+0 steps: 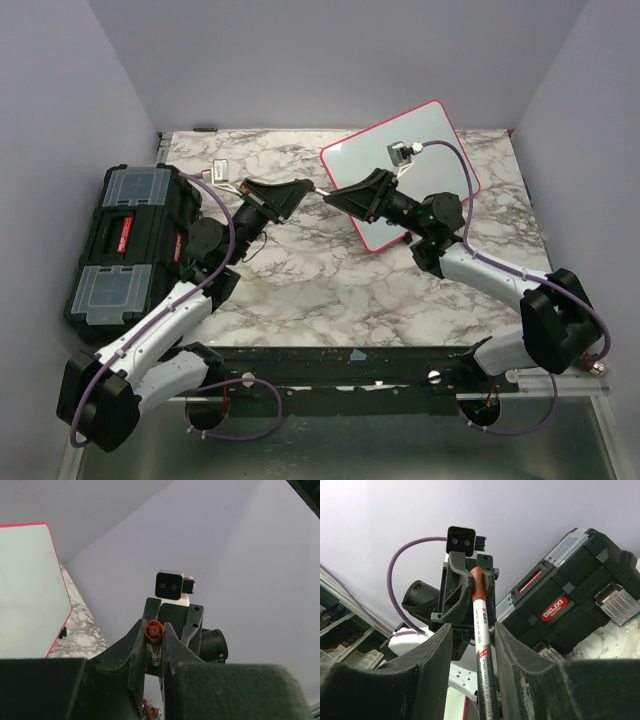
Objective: Write a sentence on the whiteboard
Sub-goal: Open the whiteboard marker at the center of the board.
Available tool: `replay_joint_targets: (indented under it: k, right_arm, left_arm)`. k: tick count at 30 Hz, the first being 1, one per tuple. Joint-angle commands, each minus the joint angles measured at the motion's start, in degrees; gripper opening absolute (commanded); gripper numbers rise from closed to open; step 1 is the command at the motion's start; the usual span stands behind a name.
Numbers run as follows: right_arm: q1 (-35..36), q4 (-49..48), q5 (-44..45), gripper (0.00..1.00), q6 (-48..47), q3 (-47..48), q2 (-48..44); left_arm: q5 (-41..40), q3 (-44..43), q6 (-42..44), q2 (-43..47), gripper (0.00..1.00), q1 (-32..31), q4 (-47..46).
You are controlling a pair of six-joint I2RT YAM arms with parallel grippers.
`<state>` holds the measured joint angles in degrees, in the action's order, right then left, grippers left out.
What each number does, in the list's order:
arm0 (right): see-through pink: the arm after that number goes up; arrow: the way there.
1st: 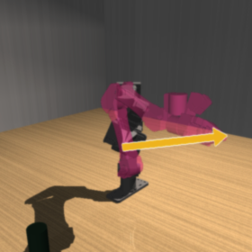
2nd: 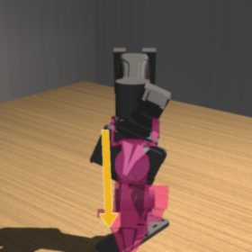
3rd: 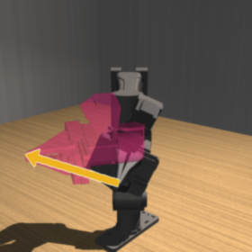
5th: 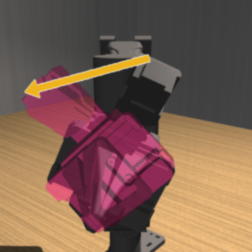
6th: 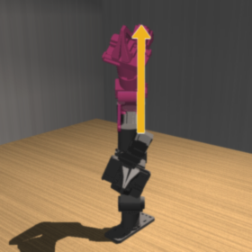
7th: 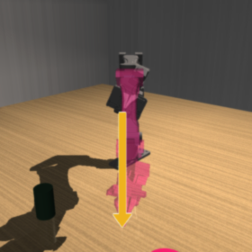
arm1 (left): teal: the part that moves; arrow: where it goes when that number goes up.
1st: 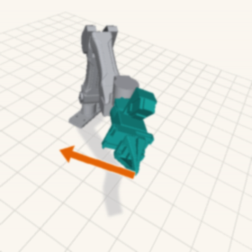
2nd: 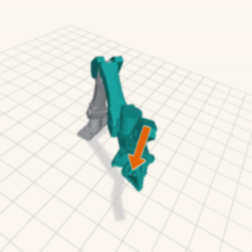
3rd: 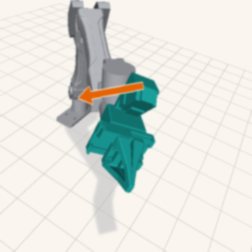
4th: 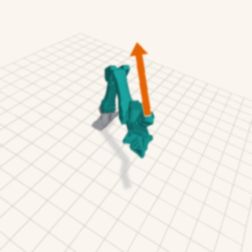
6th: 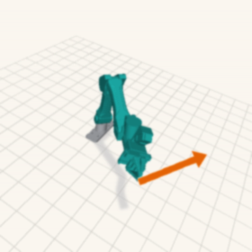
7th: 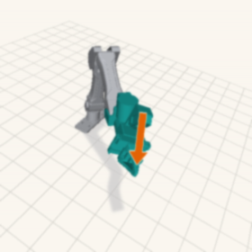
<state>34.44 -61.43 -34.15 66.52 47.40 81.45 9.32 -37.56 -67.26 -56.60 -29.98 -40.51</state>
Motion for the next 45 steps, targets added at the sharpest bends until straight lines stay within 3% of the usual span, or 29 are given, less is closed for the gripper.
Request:
replay_joint_targets:
  k: [1,45]
  right_arm:
    - [0.37,-0.63,0.76,0.41,-0.21,1.74,0.74]
    - [0.46,-1.44,2.42,0.31,0.54,1.8,0.05]
  left_arm:
    - [-2.76,0.34,1.76,-0.09,0.0,-0.69,-3.48]
    - [-5.41,3.98,2.05,-0.71,0.0,-2.83,-5.02]
